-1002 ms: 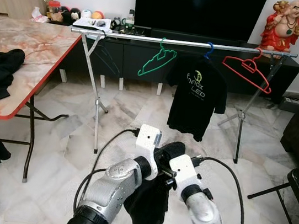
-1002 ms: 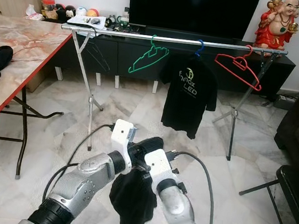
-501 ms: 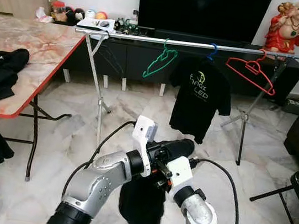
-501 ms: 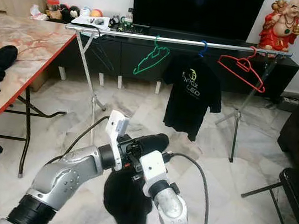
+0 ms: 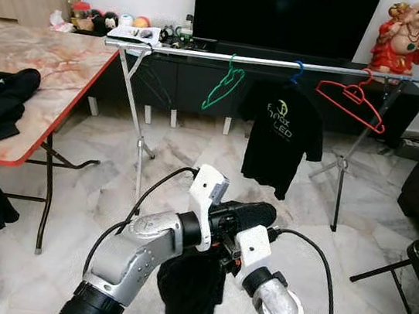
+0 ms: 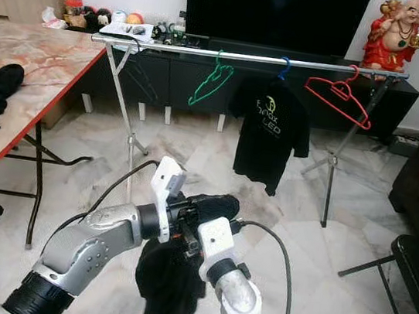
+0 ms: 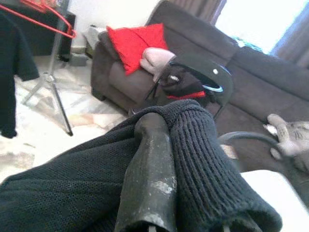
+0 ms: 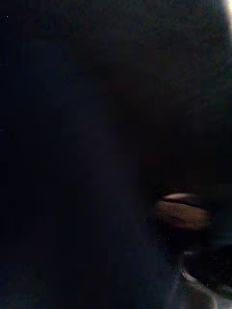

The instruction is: Hang hanger

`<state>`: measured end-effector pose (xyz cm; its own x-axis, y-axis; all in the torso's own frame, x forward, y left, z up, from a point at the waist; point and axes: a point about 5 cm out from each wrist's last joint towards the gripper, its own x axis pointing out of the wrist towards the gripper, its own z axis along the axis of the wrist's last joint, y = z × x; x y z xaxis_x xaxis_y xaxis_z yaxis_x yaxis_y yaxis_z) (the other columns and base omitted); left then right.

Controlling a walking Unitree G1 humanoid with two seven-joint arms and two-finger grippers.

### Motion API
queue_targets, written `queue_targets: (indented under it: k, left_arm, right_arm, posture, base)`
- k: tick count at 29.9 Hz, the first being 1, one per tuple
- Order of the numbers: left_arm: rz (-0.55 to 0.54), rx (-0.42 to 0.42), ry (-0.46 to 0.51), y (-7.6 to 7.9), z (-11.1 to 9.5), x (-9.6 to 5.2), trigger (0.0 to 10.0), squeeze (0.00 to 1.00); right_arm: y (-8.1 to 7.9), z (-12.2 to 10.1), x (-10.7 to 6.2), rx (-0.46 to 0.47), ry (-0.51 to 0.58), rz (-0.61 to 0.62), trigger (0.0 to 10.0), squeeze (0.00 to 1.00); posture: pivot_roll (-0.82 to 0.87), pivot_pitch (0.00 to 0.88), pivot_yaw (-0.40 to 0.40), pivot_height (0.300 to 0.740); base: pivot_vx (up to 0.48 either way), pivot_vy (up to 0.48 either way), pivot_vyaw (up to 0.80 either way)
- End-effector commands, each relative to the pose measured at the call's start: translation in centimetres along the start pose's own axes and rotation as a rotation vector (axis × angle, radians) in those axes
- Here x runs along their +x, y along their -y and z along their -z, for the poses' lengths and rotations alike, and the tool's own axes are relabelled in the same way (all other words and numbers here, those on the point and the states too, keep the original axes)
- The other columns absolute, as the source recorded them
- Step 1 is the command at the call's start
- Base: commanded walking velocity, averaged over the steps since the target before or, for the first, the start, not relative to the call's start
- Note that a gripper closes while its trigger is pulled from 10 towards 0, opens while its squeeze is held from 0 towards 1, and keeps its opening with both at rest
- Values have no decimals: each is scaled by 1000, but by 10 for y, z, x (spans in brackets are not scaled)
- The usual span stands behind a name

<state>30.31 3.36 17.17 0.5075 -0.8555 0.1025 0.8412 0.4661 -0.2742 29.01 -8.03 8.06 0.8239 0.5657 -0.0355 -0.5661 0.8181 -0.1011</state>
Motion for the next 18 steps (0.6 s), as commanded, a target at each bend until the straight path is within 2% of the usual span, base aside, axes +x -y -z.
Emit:
queue_targets:
  k: [1,3,10,15,18]
  left_arm:
    - [-26,-1,-9,-3,3,1,10000,0]
    - [-51,-8,-12,-8,6,0,10000,0]
    - [-90,-28,-12,-15,10,-2,10000,0]
    - [-63,-57,-2,-15,10,-2,10000,0]
    - [-55,-61,3,-15,10,-2,10000,0]
  right_arm:
    - [-4,-24,4,-23,121,-14,10000,0]
    - [-8,-30,-2,-5,158,8,10000,0]
    - [-5,-26,-21,-10,129,49,10000,0]
    - [23,-13,-35,-72,29,137,10000,0]
    - [32,-12,-37,-90,15,166,10000,0]
  posture:
    - [77,0,36,740]
    - [74,0,37,740]
    - [67,0,39,740]
    - [63,0,39,740]
    - [63,0,39,740]
  base:
    - [0,0,0]
    - [0,0,0]
    - [0,0,0]
    - [0,0,0]
    - [0,0,0]
